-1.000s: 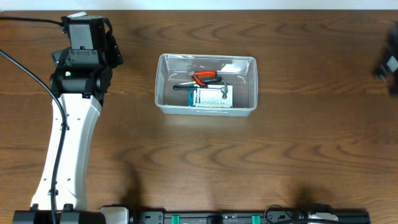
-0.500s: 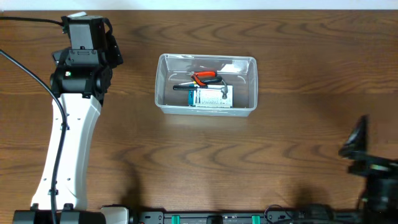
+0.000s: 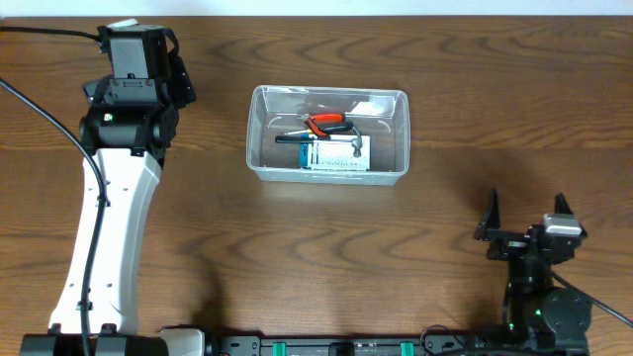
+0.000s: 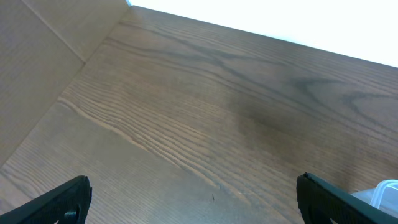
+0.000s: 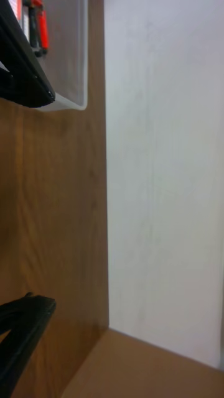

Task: Pack container

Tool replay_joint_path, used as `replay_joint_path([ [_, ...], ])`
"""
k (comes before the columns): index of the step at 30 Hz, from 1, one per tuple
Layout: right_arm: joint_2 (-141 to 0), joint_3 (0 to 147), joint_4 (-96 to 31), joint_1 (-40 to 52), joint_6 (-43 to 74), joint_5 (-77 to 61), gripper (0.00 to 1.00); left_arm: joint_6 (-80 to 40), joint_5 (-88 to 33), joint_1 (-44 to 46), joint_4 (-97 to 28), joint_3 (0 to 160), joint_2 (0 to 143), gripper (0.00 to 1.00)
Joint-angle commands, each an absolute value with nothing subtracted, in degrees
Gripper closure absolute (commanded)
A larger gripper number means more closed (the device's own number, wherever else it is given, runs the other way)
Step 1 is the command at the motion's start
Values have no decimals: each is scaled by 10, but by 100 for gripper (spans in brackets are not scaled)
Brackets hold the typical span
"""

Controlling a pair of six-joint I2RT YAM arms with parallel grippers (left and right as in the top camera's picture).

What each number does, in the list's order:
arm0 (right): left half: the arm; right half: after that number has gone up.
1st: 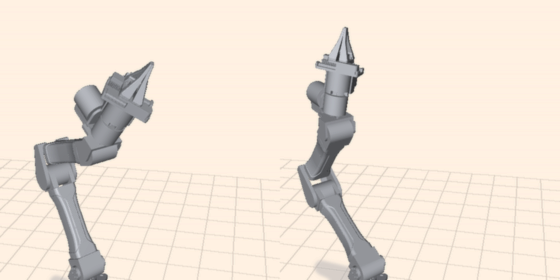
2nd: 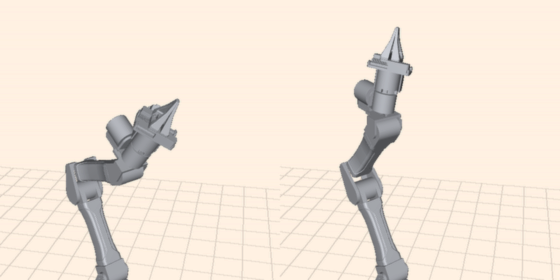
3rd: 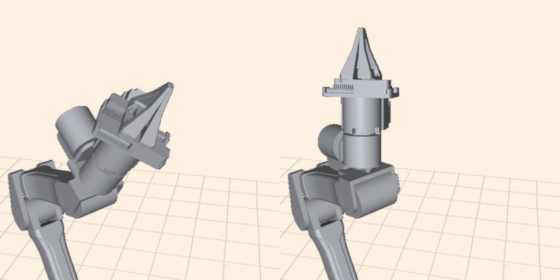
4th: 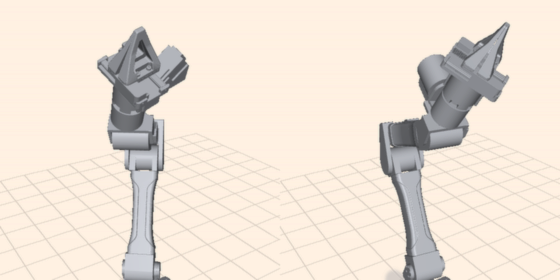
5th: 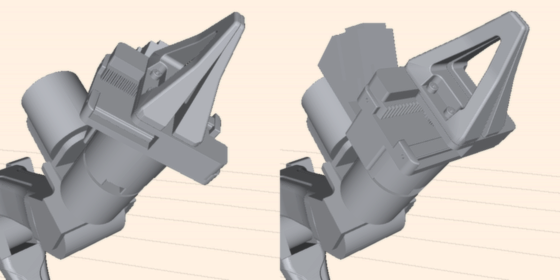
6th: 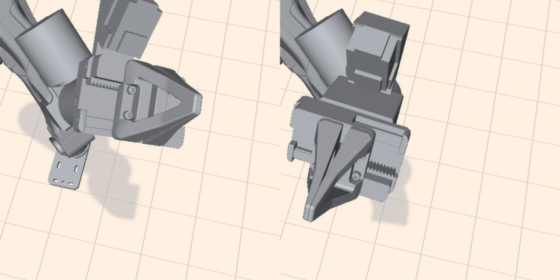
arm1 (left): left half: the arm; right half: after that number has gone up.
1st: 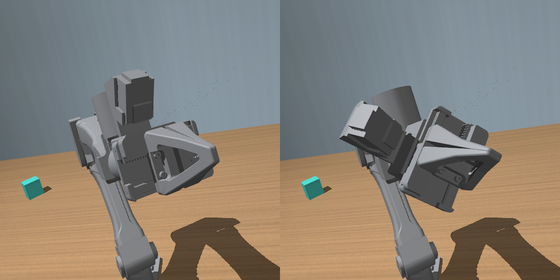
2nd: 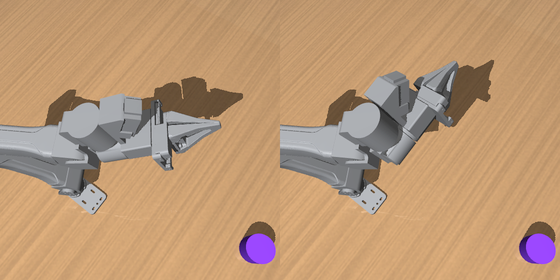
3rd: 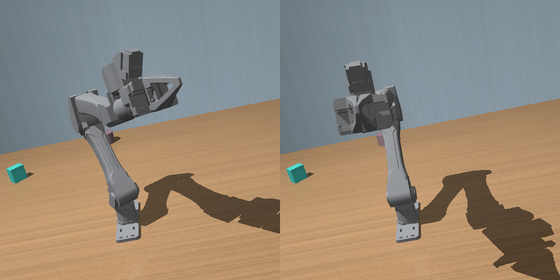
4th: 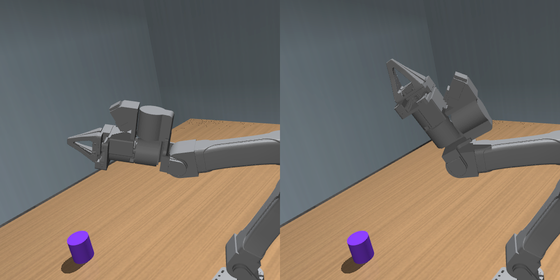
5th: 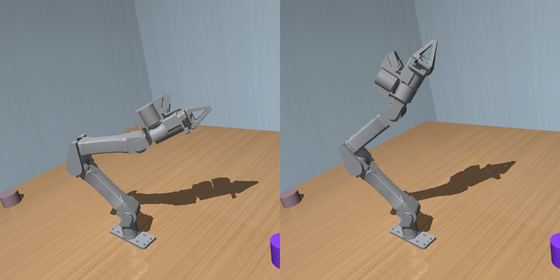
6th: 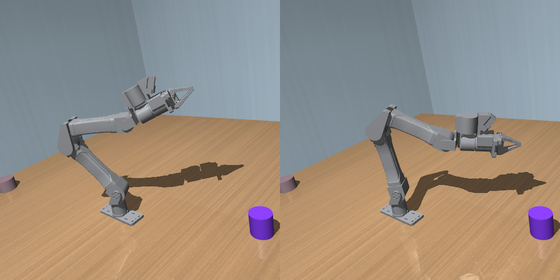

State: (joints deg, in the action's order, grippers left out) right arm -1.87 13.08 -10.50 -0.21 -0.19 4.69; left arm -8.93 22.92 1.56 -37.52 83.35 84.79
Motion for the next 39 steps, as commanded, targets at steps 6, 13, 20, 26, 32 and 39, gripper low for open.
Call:
replay_joint_path([
  [6,-3,63,-61,-3,18,27,1,-86,241,13,-376,839,850,2],
  [13,-3,34,-51,-3,19,26,1,-86,241,13,-376,839,850,2],
  [20,-3,3,-41,-3,15,4,1,-86,241,13,-376,839,850,2],
  [26,-3,3,-41,-3,-51,-7,1,-86,241,13,-376,839,850,2],
  [32,-3,3,-41,-3,-63,-7,1,-86,241,13,-376,839,850,2],
  [39,-3,3,-41,-3,-63,-7,1,-86,241,13,-376,839,850,2],
])
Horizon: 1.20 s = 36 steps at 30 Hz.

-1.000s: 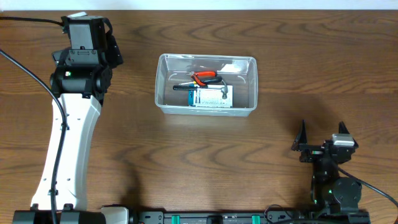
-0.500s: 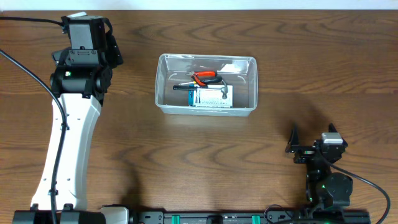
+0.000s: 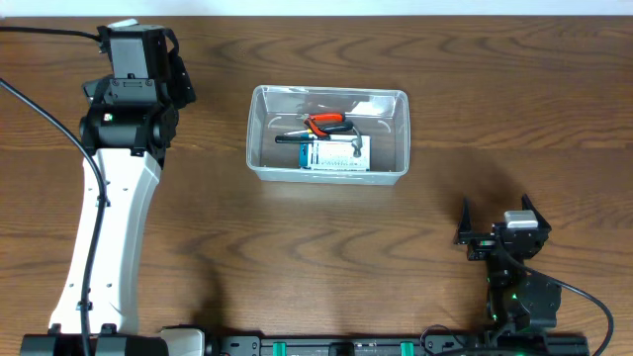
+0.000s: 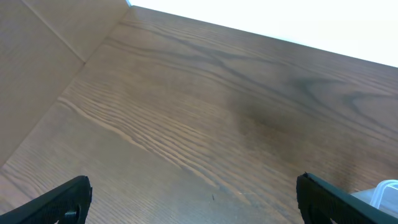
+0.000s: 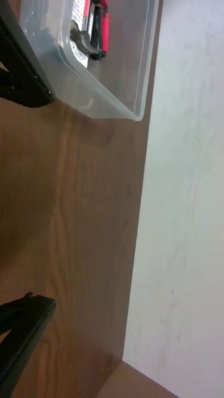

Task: Pack container

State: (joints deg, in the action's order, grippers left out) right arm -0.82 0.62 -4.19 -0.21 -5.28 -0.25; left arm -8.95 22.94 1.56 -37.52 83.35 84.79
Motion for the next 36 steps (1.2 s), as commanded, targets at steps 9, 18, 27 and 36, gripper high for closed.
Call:
replay_joint_path([
  [9,-3,3,-41,-3,-63,-7,1,-86,241,13,-376,839,850,2],
  [18,-3,3,-41,-3,-63,-7,1,-86,241,13,-376,839,850,2],
  [27,-3,3,-41,-3,-63,-7,1,-86,241,13,-376,839,850,2],
  [36,-3,3,-41,-3,-63,-7,1,-86,241,14,-377,839,826,2],
])
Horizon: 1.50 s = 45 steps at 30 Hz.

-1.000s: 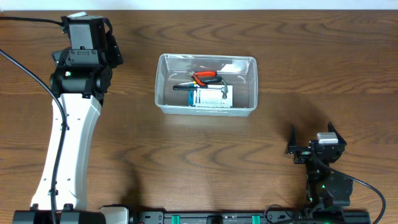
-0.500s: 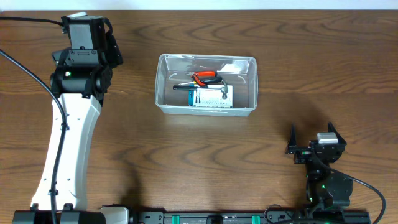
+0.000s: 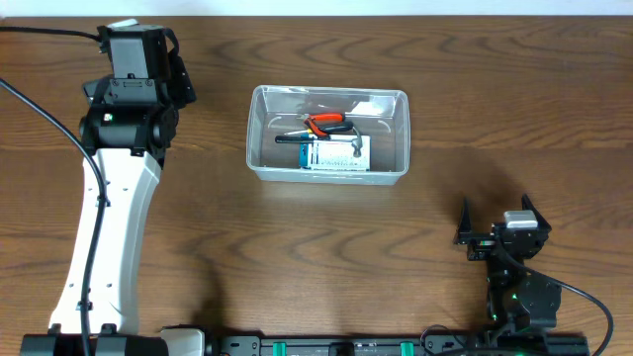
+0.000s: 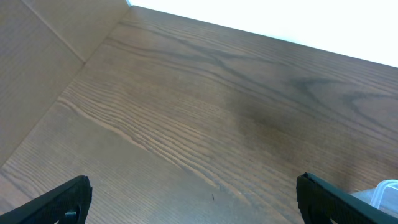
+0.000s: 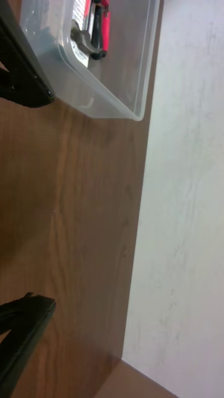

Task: Pack container

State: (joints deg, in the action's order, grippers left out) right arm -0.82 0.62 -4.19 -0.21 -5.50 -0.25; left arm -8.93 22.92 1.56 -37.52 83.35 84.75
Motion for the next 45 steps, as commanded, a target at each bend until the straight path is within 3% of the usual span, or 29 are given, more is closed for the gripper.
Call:
replay_joint_path([
  [1,-3,3,-41,-3,-63,-7,1,-86,241,14,-377,839,814,2],
  [11,-3,3,-41,-3,-63,-7,1,-86,268,13,-374,838,548,2],
  [25,-3,3,-41,-3,-63,-7,1,-88,197,14,-450,789,232,2],
  [32,-3,3,-41,-3,-63,-7,1,-113,197,14,-429,626,138,2],
  [45,-3,3,-41,-3,-63,-6,1,-261,192,14,-245,268,41,2],
])
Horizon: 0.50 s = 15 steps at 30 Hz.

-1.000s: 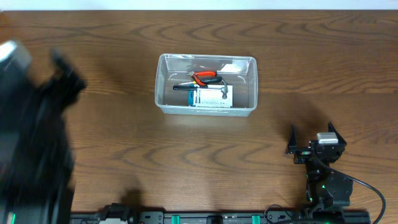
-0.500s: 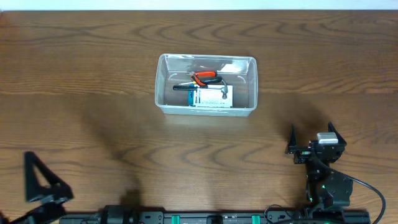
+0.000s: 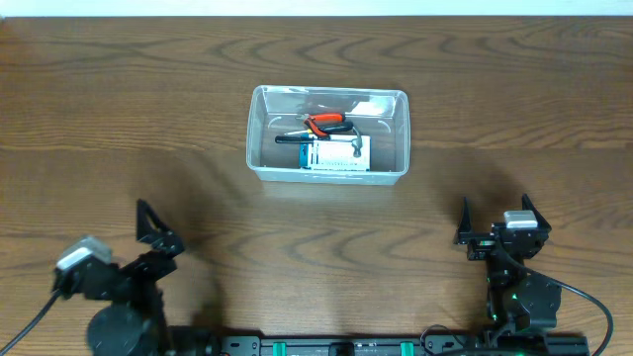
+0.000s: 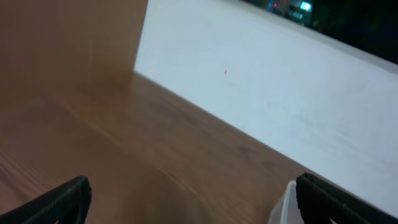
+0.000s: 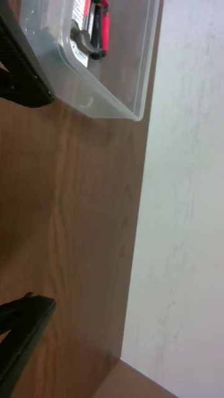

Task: Pack container

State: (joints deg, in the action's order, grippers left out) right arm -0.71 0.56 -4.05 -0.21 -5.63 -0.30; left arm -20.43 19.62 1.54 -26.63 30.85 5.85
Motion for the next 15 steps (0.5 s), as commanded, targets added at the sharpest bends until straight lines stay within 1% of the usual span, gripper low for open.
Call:
replay_joint_path([
  [1,-3,3,-41,-3,-63,-7,1,-263,185,14,-229,245,35,2],
  [6,-3,3,-41,-3,-63,-7,1,-275,160,14,-166,167,19,2],
  [10,-3,3,-41,-3,-63,-7,1,-309,156,14,-161,138,15,2],
  [15,-3,3,-41,-3,-63,-7,1,-315,154,14,-157,109,15,2],
])
